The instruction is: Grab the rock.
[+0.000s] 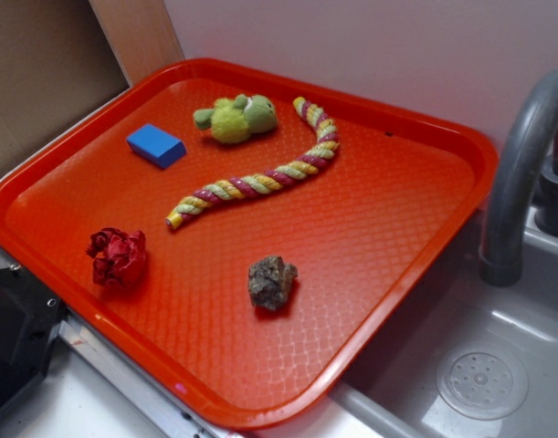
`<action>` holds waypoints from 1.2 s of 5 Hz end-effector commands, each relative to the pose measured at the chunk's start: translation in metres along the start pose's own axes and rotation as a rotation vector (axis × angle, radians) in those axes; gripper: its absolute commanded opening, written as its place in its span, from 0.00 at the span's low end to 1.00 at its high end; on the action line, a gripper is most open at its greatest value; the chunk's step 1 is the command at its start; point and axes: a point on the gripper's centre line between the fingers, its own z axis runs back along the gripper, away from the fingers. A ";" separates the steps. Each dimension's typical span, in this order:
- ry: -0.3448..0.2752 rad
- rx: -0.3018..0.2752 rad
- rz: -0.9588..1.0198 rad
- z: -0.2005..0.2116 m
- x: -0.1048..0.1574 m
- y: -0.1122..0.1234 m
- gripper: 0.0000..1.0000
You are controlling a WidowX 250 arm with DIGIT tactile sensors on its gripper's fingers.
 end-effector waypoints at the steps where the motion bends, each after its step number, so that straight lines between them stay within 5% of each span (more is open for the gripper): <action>1: 0.000 0.000 0.000 0.000 0.000 0.000 1.00; 4: -0.139 -0.002 0.041 -0.048 0.034 -0.056 1.00; 5: -0.137 -0.022 -0.005 -0.072 0.046 -0.082 1.00; 6: -0.136 0.024 -0.076 -0.094 0.048 -0.102 1.00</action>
